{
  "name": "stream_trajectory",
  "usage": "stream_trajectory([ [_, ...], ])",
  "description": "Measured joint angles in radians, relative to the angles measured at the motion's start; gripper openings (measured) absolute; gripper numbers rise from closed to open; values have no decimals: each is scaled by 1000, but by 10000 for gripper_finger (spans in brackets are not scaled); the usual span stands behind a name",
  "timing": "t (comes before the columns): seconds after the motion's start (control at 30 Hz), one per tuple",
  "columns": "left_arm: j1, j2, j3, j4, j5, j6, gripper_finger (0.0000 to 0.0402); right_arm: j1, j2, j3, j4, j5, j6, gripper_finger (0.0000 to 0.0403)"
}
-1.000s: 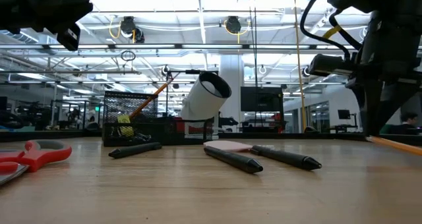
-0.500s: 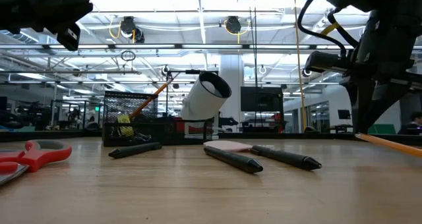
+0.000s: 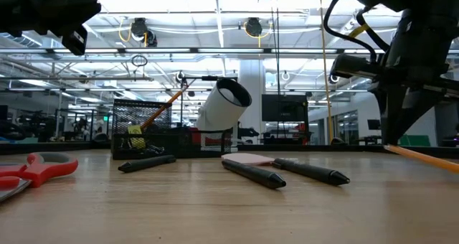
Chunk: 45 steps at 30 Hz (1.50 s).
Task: Pick and place office supplies into organizer
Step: Put the orange pencil into the black desk organizer
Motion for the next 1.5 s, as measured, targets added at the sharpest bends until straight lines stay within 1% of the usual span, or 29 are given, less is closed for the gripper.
stream_trajectory([
  [0.4, 0, 0, 0, 0, 0, 0, 63, 0, 0, 0, 4, -4, 5, 4],
  [0.5, 0, 0, 0, 0, 0, 0, 63, 0, 0, 0, 3, -26, 7, 4],
  [0.73, 0, 0, 0, 0, 0, 0, 63, 0, 0, 0, 5, -27, -17, 4],
  [0.9, 0, 0, 0, 0, 0, 0, 63, 1, 0, 0, 31, -29, -15, 4],
  [1.0, 0, 0, 0, 0, 0, 0, 63, 6, 0, 0, 69, -79, -55, 4],
  [1.1, 0, 0, 0, 0, 0, 0, 63, 7, 1, 0, 86, -82, -46, 4],
  [1.17, 0, 0, 0, 0, 0, 0, 63, 2, 16, 0, 87, -79, 8, 4],
  [1.27, 0, 0, 0, 0, 0, 0, 63, -5, 49, -2, 108, -26, -57, 4],
  [1.37, 0, 0, 0, 0, 0, 0, 63, -10, 77, 5, 136, -78, -64, 9],
  [1.5, 0, 0, 0, 0, 0, 0, 63, -8, 97, 44, 116, -53, -68, 23],
])
